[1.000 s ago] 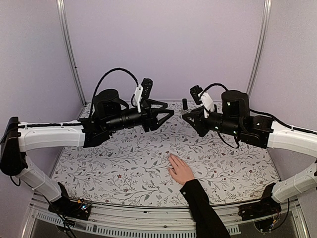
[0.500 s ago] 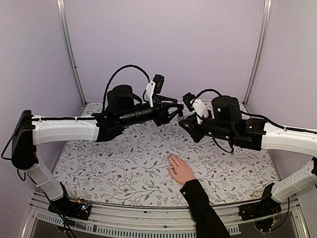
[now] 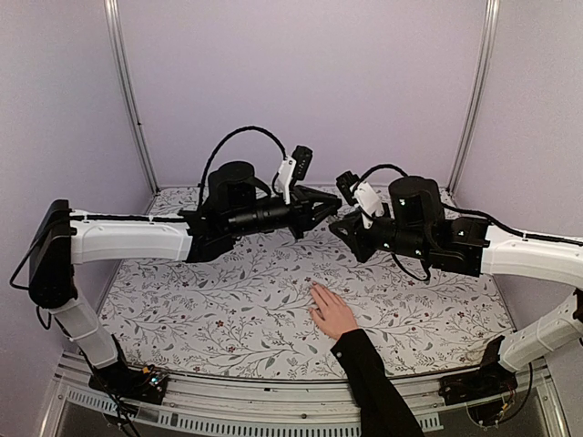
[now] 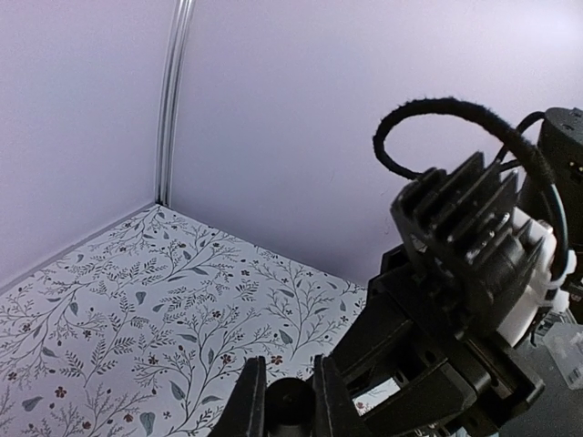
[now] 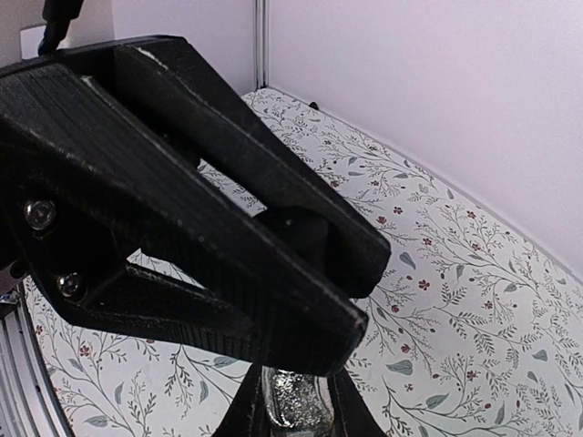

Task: Paint the nails
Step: Screw the nail polish bottle.

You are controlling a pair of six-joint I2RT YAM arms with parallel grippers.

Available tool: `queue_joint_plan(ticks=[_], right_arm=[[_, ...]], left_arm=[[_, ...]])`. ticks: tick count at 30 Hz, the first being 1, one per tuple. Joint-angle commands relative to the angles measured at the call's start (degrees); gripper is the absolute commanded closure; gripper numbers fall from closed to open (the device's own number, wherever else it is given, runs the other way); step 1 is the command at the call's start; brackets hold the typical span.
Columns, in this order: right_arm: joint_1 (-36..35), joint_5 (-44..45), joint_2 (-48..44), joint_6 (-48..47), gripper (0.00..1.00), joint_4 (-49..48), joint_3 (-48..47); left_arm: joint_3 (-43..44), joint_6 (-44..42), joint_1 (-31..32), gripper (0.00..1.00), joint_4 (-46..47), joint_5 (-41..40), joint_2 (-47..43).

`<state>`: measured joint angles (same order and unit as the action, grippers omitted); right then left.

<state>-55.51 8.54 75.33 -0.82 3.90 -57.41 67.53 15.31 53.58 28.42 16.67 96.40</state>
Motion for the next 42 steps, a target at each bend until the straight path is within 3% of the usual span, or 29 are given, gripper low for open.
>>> queue_joint_plan(ticks=[1,7,18,24,42], right_arm=[[-0.4,-3.6,-1.9,0.6,1.0,-1.2,-1.5],[-0.3,-15.1,-4.2,-2.0,1.0,-1.8,-2.1],[-0.3,-40.1,-7.7,-8.2,1.0,-1.6,-3.1],[-0.3,-46.8,-9.0,-10.7,1.0,-0.9,-3.6],[-0.3,-60.1,-7.0,-14.8,1.0,0.9,-5.9]], left_arm=[[-1.1,-0.9,0.5,1.0,0.9,4.3,-1.4],[-4.6,-3.1,0.5,1.0,-0.6,8.4,-3.9],[-7.4,-7.8,0.4,1.0,-3.4,26.1,-6.5],[-7.4,-9.2,0.7,1.0,-4.3,34.1,-7.0],[-2.9,-19.1,2.9,1.0,-13.9,42.5,-5.3]])
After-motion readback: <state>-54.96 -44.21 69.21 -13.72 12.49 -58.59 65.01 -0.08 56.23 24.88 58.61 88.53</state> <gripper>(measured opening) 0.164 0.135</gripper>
